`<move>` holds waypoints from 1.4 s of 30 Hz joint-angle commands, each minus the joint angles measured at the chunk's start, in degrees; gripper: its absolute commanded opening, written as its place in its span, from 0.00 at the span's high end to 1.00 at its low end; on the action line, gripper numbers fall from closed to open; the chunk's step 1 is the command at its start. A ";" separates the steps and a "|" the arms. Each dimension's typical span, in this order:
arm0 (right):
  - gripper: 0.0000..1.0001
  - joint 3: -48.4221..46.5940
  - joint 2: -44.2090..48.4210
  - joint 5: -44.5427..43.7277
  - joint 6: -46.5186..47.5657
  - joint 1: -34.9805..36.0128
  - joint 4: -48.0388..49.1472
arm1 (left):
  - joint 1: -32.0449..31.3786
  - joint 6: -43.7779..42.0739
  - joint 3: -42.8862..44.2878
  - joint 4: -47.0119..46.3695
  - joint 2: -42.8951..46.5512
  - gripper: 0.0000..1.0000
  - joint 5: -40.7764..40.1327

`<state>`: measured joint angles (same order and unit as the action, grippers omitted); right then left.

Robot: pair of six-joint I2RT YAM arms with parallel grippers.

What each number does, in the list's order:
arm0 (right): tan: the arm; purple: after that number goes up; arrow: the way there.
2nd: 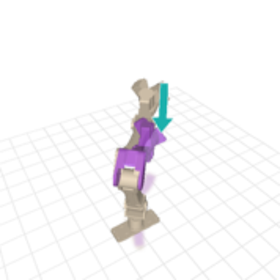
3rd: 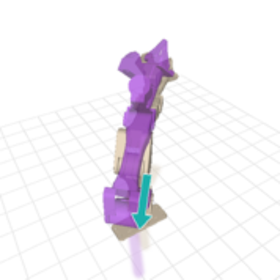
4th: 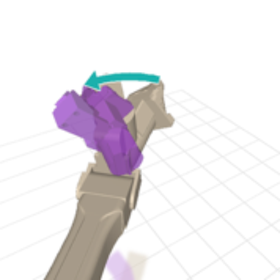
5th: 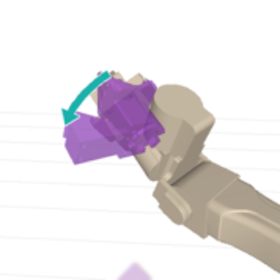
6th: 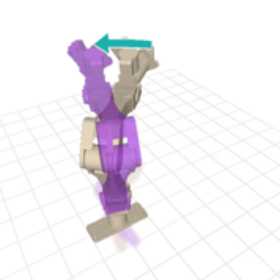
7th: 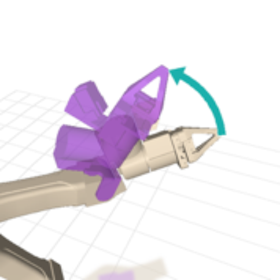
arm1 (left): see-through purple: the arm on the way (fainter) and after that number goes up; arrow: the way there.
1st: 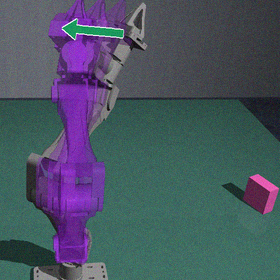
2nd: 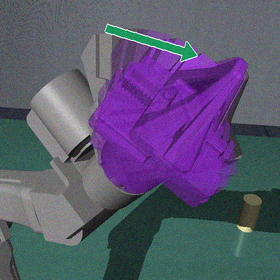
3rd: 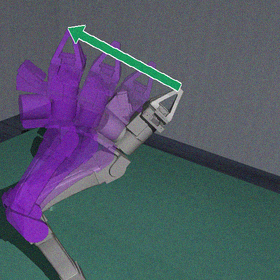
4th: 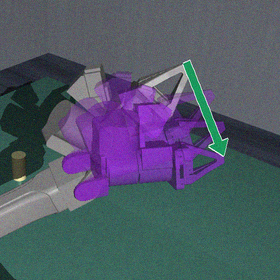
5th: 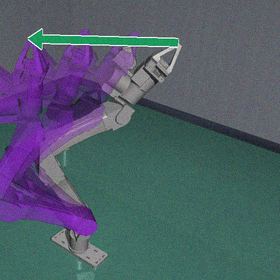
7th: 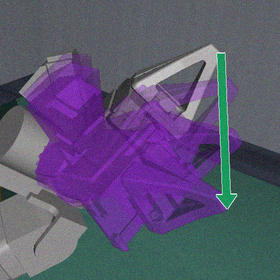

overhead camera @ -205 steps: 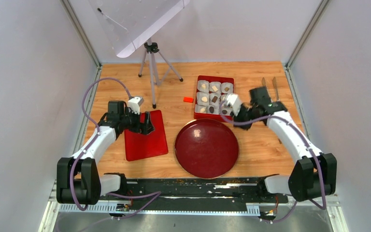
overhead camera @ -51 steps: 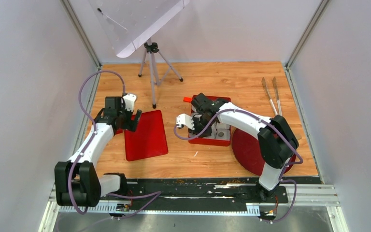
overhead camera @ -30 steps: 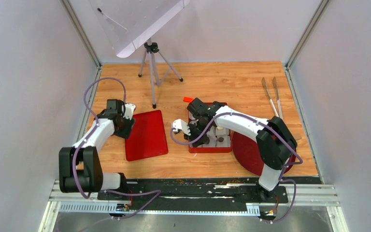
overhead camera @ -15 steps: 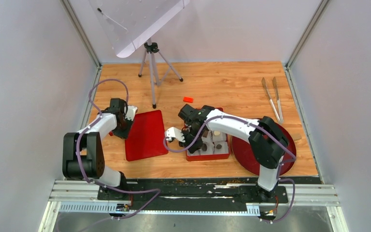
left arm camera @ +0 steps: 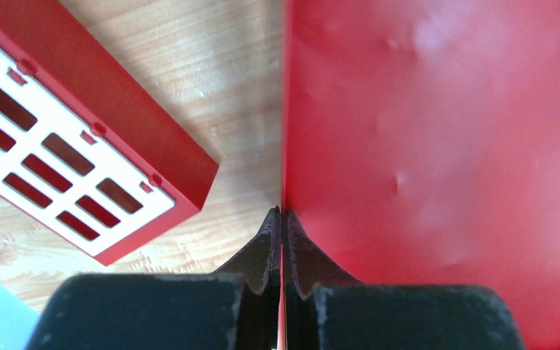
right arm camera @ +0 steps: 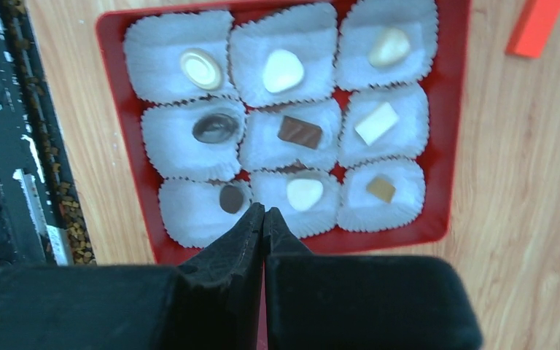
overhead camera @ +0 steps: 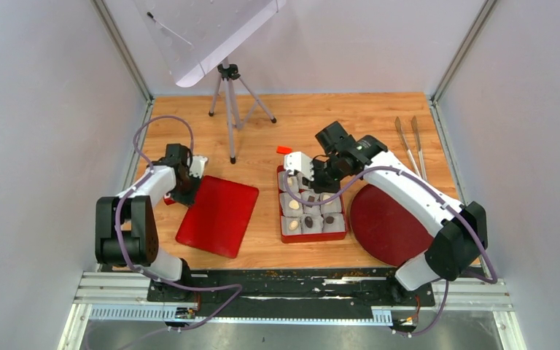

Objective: Pack the chocolate

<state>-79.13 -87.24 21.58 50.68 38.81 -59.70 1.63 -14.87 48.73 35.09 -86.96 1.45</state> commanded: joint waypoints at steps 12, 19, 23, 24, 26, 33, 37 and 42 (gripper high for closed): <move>0.96 -3.37 -0.53 -4.31 -2.93 -7.20 5.43 | 0.17 -1.92 8.96 5.61 17.91 1.00 16.46; 0.93 -6.82 -2.63 -3.63 -5.35 -8.73 6.13 | -3.19 -2.89 11.81 5.56 21.79 1.00 18.15; 0.74 -11.83 -4.25 3.73 -7.78 -9.18 3.98 | -5.45 -4.06 13.06 4.77 22.86 1.00 18.27; 0.68 -13.29 -4.82 6.30 -8.42 -9.20 3.51 | -5.92 -4.57 13.20 4.50 23.22 1.00 18.48; 0.55 -16.43 -6.73 11.41 -9.93 -9.26 3.01 | -6.54 -5.72 13.05 3.83 24.01 1.00 19.31; 0.25 -27.77 -17.60 28.62 -16.56 -9.11 4.92 | -8.22 -8.82 11.65 1.24 29.08 1.00 22.41; 0.25 -34.68 -23.45 34.61 -18.21 -8.33 3.67 | -8.31 -9.25 8.97 -2.76 33.77 1.00 25.27; 0.27 -36.85 -26.42 41.02 -19.78 -7.43 3.63 | -9.08 -8.24 8.92 -5.19 33.85 1.00 29.18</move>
<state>-112.18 -113.03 52.77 33.08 30.37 -56.29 -6.55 -23.29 57.74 35.88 -53.21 25.10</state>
